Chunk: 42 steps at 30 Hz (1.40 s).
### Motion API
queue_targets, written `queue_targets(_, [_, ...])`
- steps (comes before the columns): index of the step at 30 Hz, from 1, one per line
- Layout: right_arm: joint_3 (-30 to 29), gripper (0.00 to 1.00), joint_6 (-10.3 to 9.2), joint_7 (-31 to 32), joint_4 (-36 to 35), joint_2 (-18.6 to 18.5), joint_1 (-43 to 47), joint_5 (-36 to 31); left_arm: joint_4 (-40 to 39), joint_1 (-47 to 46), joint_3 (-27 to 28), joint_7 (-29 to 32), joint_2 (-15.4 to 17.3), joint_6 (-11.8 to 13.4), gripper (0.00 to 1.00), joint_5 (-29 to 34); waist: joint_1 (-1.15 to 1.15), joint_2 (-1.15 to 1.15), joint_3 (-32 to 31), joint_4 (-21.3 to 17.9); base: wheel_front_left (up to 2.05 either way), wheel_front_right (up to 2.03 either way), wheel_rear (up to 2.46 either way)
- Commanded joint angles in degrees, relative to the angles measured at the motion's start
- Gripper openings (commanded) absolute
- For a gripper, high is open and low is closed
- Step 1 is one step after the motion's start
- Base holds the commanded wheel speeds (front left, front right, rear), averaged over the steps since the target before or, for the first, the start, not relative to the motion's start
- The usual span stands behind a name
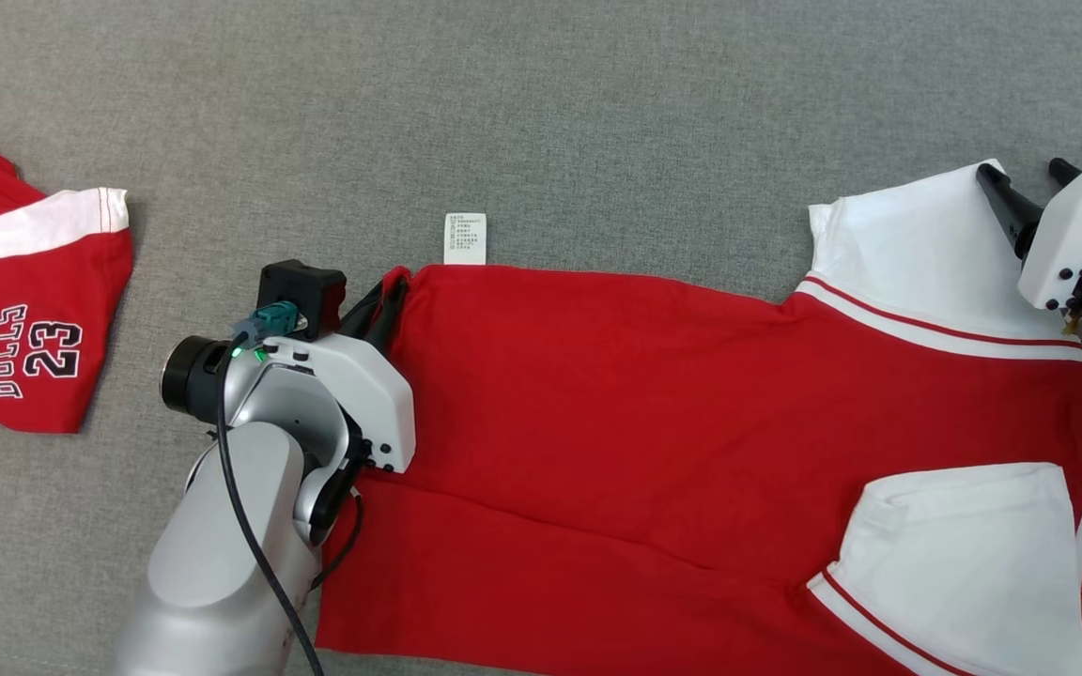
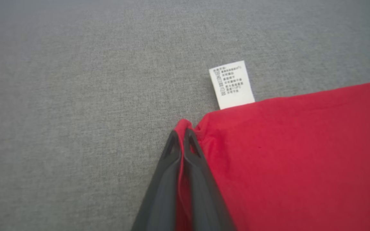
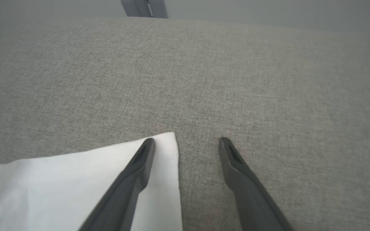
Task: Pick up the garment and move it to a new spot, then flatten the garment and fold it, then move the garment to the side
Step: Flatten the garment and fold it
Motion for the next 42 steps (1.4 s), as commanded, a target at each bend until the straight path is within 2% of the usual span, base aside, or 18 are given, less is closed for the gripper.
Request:
queue_targets(1, [0.5,1.0,0.0,-0.5,0.7,-0.4,-0.9,0.5,0.5,-0.9,-0.2,-0.2,0.1,-0.1,0.0,-0.2,0.0,0.0,0.1,0.1,0.0,0.0,0.0])
queue_targets(7, [2.9,1.0,0.0,-0.8,3.2,-0.2,-2.4,2.5,1.6,-1.9,-0.8,-0.8,-0.2,-0.2,0.0,-0.5,0.0,0.0,0.6,0.4,0.0,0.0,0.0])
queue_targets(14, [5.4,1.0,0.0,1.9,4.9,0.6,-3.2,6.4,2.7,-2.4,-1.3,-1.8,-0.4,0.0,0.0,-1.0,0.0,0.0,0.8,0.5,0.0,0.0,0.0])
queue_targets(15, [5.9,0.9,0.0,2.0,5.2,0.5,-3.2,6.7,2.8,-2.4,-1.4,-1.8,-0.4,0.0,0.0,-1.1,0.0,0.0,0.7,0.5,0.0,0.0,0.0])
queue_targets(16, [6.1,0.36,0.0,2.2,5.5,0.5,-3.2,7.1,3.0,-2.4,-1.5,-1.9,-0.4,0.1,0.0,-1.1,0.0,0.0,0.7,0.5,0.0,0.0,0.0])
queue_targets(17, [6.5,0.0,0.0,2.4,5.6,0.5,-3.1,7.5,3.1,-2.5,-1.5,-1.9,-0.4,0.1,0.0,-1.2,0.0,0.0,0.7,0.5,0.0,0.0,0.0])
queue_targets(26, [8.6,0.0,-0.01,-1.0,4.0,-0.5,-3.2,11.2,4.5,-3.0,-1.7,-2.7,-0.1,0.4,0.0,-1.8,0.0,0.0,0.0,0.0,0.0,0.0,0.0])
queue_targets(42, [13.2,0.0,0.0,-14.8,-3.0,-2.7,2.0,17.4,5.2,-1.8,-1.2,-5.9,2.1,1.2,0.0,-2.5,0.0,0.0,-5.5,-3.1,0.0,0.0,0.0])
